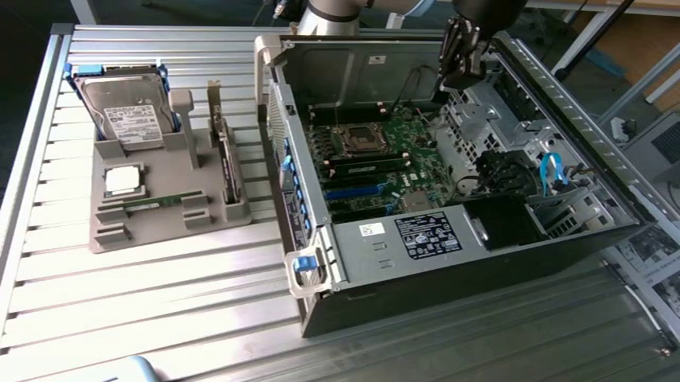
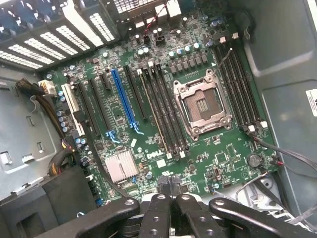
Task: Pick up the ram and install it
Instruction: 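Press down the ram until it locks into place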
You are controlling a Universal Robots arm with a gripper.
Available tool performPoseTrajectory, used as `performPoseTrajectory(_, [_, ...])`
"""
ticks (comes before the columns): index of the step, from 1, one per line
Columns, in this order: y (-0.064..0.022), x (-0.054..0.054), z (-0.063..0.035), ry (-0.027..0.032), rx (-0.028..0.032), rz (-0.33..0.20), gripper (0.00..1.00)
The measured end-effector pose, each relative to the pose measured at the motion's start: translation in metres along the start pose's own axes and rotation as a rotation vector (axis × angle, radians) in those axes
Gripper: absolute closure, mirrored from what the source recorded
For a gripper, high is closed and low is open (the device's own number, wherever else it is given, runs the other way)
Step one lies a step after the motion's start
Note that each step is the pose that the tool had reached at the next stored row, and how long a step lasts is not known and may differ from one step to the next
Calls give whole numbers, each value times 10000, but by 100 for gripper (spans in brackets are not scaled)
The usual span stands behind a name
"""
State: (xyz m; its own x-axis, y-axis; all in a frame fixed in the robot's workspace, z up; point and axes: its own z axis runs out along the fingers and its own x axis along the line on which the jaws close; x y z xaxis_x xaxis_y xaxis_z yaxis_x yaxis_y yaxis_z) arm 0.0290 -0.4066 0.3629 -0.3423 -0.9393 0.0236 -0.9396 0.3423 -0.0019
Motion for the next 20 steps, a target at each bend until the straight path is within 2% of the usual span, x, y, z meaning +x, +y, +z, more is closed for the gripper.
performPoseTrajectory(20, [10,-4,9,4,-23,986,89])
